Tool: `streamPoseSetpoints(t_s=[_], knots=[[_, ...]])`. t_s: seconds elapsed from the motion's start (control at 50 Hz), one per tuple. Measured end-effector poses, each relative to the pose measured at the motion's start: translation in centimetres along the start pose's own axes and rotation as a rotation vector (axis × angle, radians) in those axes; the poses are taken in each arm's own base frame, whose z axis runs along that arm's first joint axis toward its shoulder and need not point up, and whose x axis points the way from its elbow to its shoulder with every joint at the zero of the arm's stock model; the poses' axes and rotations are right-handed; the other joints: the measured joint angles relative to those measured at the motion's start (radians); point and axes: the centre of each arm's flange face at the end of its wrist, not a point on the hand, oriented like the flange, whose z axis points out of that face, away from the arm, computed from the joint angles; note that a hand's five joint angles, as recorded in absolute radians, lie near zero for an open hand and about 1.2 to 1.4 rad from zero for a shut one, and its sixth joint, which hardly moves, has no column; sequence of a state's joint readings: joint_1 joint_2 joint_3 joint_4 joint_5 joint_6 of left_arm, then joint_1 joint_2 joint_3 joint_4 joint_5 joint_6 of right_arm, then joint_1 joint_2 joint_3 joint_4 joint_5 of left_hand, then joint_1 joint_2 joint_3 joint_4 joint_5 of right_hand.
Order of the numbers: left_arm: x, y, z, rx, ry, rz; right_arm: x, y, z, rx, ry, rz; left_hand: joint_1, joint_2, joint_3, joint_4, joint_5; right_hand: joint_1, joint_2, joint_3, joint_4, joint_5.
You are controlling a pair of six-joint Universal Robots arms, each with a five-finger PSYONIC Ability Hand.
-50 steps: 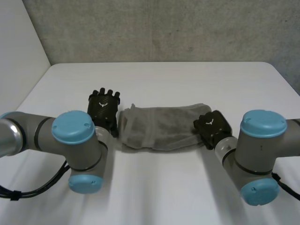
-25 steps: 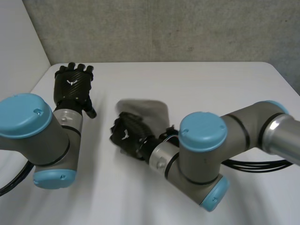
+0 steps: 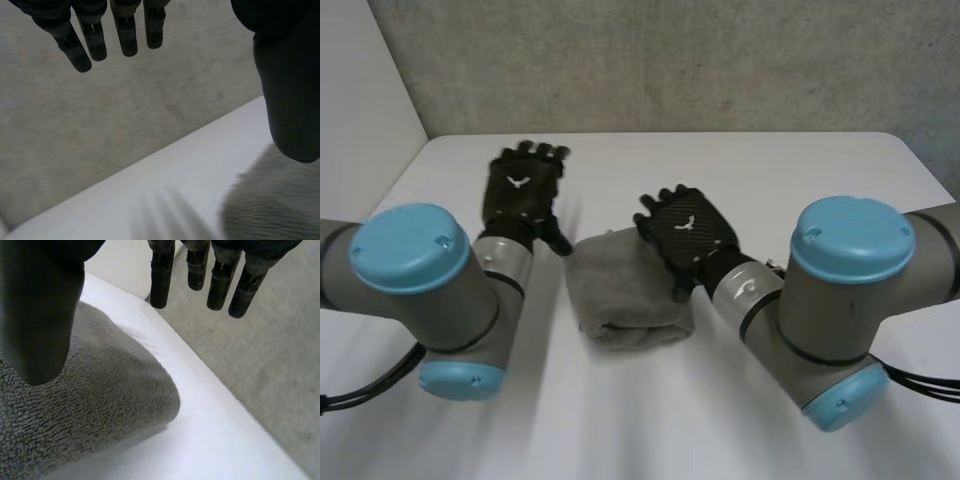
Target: Fold the towel.
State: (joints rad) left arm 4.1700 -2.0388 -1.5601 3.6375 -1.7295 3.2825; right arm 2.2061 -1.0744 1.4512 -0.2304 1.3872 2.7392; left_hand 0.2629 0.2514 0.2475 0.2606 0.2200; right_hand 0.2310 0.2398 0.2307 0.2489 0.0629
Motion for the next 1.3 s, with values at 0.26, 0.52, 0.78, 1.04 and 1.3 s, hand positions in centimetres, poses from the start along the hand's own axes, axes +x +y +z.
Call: streamPoseSetpoints(t_s=[0.26,0.52,0.78,1.04,1.3], knots=[[3.8,4.9,-3.3,-0.203,0.154,0.027,0.8,4.8,2.4,-0.189,-0.02,0.143,0.0,0.0,0.0,0.0,0.0,0.0,0.0,0.0,0.0,0.0],[3.1,5.4,-2.6,-0.239,0.132,0.039,1.8,4.9,3.1,-0.255,-0.011,0.219,0.0,0.0,0.0,0.0,-0.008,-0.024,0.0,0.0,0.0,0.0],[1.2,-6.7,-2.7,0.038,0.086,-0.017,10.4,-5.4,-1.3,0.075,0.321,0.307,0.0,-0.004,-0.001,0.0,-0.009,-0.024,0.0,0.0,0.0,0.0],[-3.2,-11.1,-2.5,-0.057,-0.103,-0.079,14.2,-7.0,-3.4,0.112,0.56,0.312,0.0,-0.005,-0.004,0.0,-0.009,-0.024,0.0,0.0,0.0,0.0],[-3.4,-11.5,-2.8,-0.072,-0.107,-0.105,13.9,-7.3,-3.6,0.057,0.53,0.305,0.0,-0.005,-0.004,0.0,-0.009,-0.024,0.0,0.0,0.0,0.0]])
